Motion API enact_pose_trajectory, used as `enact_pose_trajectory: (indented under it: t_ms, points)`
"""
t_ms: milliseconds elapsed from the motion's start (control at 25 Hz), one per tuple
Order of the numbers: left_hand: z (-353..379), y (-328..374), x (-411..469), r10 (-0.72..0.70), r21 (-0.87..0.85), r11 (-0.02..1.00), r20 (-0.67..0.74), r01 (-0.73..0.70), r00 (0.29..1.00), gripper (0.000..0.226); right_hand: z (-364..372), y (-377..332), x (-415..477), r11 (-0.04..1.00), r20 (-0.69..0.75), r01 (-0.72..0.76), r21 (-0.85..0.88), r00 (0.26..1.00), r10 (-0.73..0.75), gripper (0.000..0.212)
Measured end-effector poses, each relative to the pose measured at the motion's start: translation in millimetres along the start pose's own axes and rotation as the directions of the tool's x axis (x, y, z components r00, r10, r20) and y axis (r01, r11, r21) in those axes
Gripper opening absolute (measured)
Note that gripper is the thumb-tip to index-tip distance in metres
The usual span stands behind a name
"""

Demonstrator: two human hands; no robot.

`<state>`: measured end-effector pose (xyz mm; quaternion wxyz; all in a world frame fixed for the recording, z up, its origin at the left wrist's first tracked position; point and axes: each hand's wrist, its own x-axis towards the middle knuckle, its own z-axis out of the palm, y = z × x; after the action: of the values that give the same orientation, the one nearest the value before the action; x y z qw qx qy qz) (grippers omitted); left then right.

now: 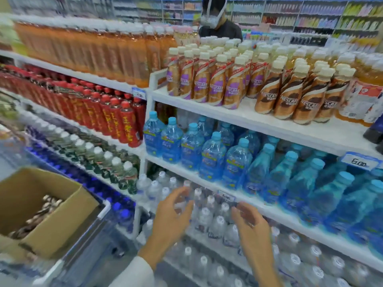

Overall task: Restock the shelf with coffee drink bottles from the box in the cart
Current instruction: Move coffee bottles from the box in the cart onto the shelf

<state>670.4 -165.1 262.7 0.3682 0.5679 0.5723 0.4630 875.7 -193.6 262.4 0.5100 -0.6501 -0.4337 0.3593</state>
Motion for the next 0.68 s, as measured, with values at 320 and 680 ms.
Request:
enact_pose_trajectory:
  t_ms: [320, 680]
  points:
    - [-132.7, -75.1, -80.5, -0.203, -0.066, 0.979, -0.332, 0.192, 0.921, 0.026, 127.8, 14.7, -68.5, 0.996, 0.390, -0.086, -0.019, 0.917, 0.086, 0.019]
    - [-301.0, -157.6, -111.2, -0.394, -0.258, 0.919, -0.584, 0.297, 0.710, 0.025, 350.7, 6.2, -130.9, 0.988, 0.632, -0.105, -0.116, 0.759, 0.155, 0.013]
